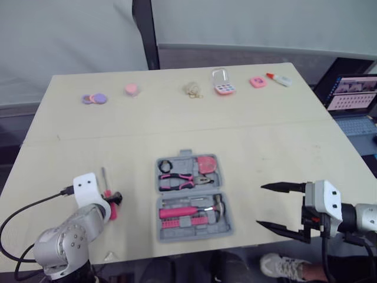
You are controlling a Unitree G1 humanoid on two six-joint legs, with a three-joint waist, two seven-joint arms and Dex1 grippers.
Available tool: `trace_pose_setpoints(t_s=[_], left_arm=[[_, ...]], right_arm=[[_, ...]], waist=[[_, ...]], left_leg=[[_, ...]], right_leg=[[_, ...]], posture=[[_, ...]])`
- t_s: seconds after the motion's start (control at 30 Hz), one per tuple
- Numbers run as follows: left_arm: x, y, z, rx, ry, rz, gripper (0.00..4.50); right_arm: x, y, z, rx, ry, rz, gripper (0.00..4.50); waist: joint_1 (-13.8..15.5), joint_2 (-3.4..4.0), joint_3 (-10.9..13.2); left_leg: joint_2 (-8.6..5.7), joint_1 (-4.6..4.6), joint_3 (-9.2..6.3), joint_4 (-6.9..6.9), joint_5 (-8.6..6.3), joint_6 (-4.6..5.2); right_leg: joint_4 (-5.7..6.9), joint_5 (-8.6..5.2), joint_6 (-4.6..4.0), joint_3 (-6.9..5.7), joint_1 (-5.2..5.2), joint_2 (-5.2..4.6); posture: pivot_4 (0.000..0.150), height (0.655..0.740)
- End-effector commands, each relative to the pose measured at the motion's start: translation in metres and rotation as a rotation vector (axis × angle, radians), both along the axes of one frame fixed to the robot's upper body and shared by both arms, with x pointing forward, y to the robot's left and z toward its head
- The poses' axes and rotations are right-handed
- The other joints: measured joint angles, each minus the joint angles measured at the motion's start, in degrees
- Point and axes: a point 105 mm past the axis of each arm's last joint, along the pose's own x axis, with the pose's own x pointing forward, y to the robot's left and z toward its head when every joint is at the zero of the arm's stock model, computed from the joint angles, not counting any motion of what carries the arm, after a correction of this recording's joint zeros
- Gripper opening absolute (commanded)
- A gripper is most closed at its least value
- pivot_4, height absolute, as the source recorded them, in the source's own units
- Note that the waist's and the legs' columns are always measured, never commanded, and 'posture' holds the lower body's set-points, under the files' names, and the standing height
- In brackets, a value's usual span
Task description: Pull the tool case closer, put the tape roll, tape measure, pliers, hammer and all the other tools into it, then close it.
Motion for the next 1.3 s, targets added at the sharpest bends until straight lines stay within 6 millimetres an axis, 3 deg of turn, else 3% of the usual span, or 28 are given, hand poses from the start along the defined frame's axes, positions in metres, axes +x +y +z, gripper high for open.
trace_pose_setpoints(t_s=[0.03,0.93,1.03,1.23,1.27,1.3], left_arm=[[0.006,0.001,0.002,0.017,-0.009,-0.003,4.5],[0.009,0.005,-0.006,0.016,0.005,-0.004,4.5],[0.01,0.004,-0.007,0.008,0.0,0.007,3.7],[0.013,0.005,-0.011,0.001,0.007,0.024,0.79],[0.013,0.004,-0.012,0.004,0.014,0.018,0.44],[0.013,0.004,-0.013,0.008,0.021,0.013,0.47]], right_arm=[[-0.002,0.002,0.011,0.009,-0.049,-0.01,4.44],[-0.008,0.008,0.02,0.123,-0.021,-0.012,4.44],[-0.007,0.009,0.019,0.123,-0.025,-0.014,4.5],[-0.005,0.008,0.019,0.119,-0.04,-0.034,4.5],[-0.005,0.009,0.019,0.119,-0.038,-0.033,4.5],[-0.006,0.009,0.019,0.119,-0.037,-0.033,4.5]], waist=[[0.1,0.0,0.0],[1.2,0.09,-0.1],[1.3,0.14,-0.1],[1.4,0.14,-0.1],[1.4,0.16,-0.1],[1.4,0.2,-0.1]], left_leg=[[0.0,0.01,0.0,0.0,0.0,0.0],[0.06,0.04,-0.03,-0.02,0.06,-0.11],[0.06,0.06,-0.03,-0.04,0.06,-0.12],[0.05,0.04,-0.04,-0.05,0.07,-0.12],[0.05,0.04,-0.04,-0.06,0.07,-0.12],[0.05,0.04,-0.04,-0.06,0.07,-0.12]], right_leg=[[0.01,0.0,0.0,0.0,0.0,0.0],[-0.03,0.02,0.03,0.01,0.01,-0.03],[-0.04,0.01,0.02,0.01,0.01,-0.03],[-0.03,0.02,0.03,0.0,0.01,-0.04],[-0.03,0.01,0.03,-0.01,0.01,-0.05],[-0.04,0.01,0.03,-0.01,0.01,-0.05]], posture=[[0.15,0.74],[0.15,0.74],[0.15,0.74],[0.15,0.74],[0.15,0.74],[0.15,0.74]])
